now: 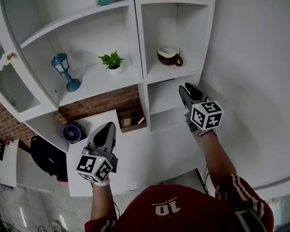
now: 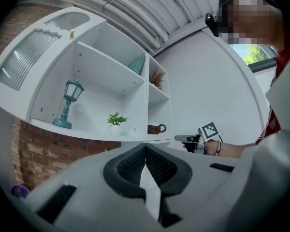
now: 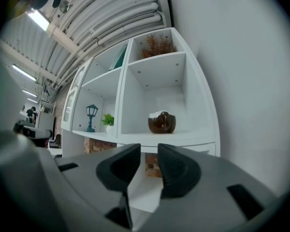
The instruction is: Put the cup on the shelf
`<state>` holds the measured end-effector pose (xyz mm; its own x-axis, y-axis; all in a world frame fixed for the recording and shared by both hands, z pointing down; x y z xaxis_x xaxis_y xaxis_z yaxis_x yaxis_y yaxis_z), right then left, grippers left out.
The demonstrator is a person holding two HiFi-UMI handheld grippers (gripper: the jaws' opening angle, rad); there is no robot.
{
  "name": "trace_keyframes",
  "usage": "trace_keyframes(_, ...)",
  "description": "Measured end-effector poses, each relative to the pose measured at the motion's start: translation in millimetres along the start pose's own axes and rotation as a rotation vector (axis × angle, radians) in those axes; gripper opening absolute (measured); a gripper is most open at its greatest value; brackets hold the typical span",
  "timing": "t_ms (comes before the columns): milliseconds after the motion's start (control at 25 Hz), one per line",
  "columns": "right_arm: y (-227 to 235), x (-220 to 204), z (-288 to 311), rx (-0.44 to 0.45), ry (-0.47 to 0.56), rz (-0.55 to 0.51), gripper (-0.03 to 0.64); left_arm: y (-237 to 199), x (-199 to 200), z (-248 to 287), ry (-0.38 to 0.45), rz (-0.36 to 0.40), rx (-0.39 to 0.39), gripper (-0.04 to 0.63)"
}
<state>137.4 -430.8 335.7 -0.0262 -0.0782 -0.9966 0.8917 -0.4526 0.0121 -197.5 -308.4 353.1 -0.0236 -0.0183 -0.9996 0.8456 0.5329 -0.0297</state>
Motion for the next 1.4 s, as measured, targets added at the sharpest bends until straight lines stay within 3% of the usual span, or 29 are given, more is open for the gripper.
trace_keyframes(720, -82.5, -40.0, -73.0, -0.024, -0.005, 0.039, 0.097, 3.6, -20.4, -77.7, -0.010, -0.015, -0.004, -0.002)
trace_keyframes(1040, -130.3, -60.6, -120.2, -0.043, -0.032, 0.049, 0.097, 16.5, -40.3, -116.0, -0.037, -0.052, -0.050, -0.002)
trace_keyframes(1400, -174.8, -67.3, -175.2, -0.034, -0.047, 0.063, 0.097, 39.5, -47.4, -152.4, -0.015, -0.093, -0.115, -0.002)
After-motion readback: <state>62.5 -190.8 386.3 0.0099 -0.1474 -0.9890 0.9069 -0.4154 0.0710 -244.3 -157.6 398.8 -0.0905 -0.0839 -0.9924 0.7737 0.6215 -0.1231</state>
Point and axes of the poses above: the fingertips, and each gripper's own axes: z forward along the fingers, y to its right, x out of its top, the point moved 6 cm from there along -z, backward along the fingers, and after that the axes turned 7 degrees about -y, right-handed, at the moved point
